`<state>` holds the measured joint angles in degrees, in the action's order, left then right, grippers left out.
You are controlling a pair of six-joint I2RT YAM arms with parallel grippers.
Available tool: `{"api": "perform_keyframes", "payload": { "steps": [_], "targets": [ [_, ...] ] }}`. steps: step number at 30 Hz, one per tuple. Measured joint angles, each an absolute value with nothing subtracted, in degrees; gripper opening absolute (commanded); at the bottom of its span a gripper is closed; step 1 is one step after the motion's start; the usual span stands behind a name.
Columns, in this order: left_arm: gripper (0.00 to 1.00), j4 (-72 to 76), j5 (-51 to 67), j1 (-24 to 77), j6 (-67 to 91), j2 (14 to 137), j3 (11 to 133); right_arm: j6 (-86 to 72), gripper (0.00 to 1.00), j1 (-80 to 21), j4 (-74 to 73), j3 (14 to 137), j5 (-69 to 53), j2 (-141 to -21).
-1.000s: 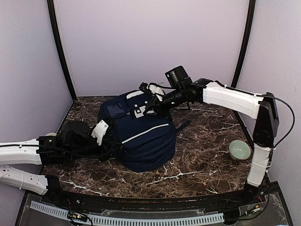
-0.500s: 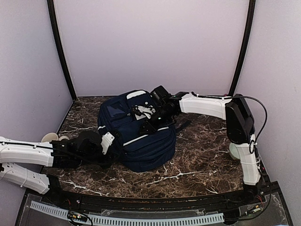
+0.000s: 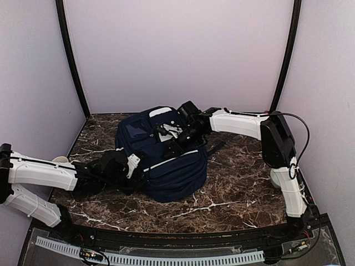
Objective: Pack the student bag
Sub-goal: Hold the lower front pocket of the student bag.
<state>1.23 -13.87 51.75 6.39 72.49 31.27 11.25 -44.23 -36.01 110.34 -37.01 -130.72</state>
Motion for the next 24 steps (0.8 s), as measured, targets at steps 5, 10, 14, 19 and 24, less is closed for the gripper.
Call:
{"api": "perform_keyframes", "payload": {
  "steps": [5,10,14,19,24],
  "targets": [
    [0.26,3.14,-12.97,50.72,5.37,75.59,31.92,11.22,0.26,-44.12,-35.88,110.34,-38.11,-130.96],
    [0.12,3.18,-12.36,50.63,4.91,77.36,32.71,11.22,0.26,-44.10,-35.81,110.30,-38.57,-131.04],
    [0.06,3.11,-11.79,50.61,4.75,77.32,32.86,11.22,0.25,-44.10,-35.55,110.08,-38.87,-131.04],
    [0.03,2.11,-11.53,50.52,4.86,76.38,32.86,11.18,0.25,-44.07,-35.16,109.86,-39.22,-131.04],
    [0.00,-0.10,-10.02,50.54,5.15,72.84,32.88,10.57,0.24,-44.07,-34.94,109.80,-39.38,-131.04]
  ]
}}
